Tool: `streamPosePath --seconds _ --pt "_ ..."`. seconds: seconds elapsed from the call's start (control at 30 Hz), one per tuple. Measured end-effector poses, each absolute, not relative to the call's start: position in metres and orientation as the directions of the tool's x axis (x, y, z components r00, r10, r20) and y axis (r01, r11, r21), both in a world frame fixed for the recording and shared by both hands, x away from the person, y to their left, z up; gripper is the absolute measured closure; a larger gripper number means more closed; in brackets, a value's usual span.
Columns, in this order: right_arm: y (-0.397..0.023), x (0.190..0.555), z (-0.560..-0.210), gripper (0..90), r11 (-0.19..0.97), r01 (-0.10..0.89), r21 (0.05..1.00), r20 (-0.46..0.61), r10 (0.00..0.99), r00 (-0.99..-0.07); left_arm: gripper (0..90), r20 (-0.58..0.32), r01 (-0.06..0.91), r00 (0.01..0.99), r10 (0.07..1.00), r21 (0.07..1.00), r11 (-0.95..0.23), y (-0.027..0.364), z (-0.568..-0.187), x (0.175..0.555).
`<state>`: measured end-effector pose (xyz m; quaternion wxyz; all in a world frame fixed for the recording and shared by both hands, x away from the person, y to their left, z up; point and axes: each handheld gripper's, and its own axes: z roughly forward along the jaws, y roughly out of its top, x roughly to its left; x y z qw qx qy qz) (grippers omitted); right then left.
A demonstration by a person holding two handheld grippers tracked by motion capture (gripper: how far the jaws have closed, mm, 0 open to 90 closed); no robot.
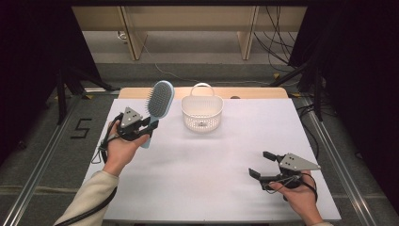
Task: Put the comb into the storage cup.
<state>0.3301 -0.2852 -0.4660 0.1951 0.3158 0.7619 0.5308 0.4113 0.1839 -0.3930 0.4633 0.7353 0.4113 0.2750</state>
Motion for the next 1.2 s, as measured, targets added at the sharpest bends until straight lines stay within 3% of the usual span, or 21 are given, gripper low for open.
streamPosePath --seconds 1.2 --pt "-0.285 0.33 -0.466 14.5 0.236 0.276 0.932 0.04 0.689 -0.724 70.2 0.022 0.346 0.527 0.85 0.908 -0.238 0.172 -0.393 0.417"
